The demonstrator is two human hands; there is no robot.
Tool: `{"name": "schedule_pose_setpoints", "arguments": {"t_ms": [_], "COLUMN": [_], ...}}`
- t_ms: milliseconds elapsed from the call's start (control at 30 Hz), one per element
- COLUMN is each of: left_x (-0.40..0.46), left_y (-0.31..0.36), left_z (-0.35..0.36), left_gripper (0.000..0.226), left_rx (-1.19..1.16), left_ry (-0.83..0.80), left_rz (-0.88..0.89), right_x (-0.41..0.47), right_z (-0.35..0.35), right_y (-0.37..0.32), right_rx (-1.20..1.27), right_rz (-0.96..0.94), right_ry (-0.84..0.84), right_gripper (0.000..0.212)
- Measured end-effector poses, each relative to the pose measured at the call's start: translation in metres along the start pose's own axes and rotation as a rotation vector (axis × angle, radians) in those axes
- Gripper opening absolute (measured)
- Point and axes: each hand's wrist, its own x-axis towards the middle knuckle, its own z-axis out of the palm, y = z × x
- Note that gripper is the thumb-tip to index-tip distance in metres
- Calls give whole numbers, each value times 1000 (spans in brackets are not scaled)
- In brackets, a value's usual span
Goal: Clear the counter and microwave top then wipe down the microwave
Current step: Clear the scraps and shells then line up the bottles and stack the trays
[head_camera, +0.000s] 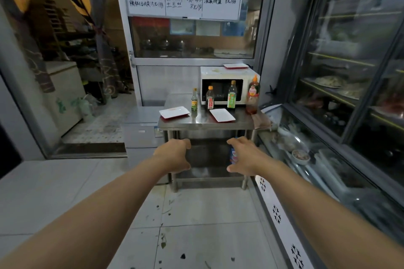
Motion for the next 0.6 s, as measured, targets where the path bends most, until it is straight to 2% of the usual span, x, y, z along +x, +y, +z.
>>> {"name": "schedule_pose_setpoints", "arguments": {"t_ms": [167,367,600], "left_x": [78,185,285], "left_y": [-16,-26,-44], "left_z": [-4,-18,-19], "left_gripper": [53,43,51], "left_rx": [11,-37,-56], "left_ry": [18,52,52], "left_rz": [-13,-30,-89], "right_x": [89,207,310], "right_z": [-1,-18,-28], "right_y": [18,47,72], "right_rx": [12,59,40], "right_rz": [-28,-68,-84], "right_ry": [-6,-6,-33], "right_gripper": [81,77,73]}}
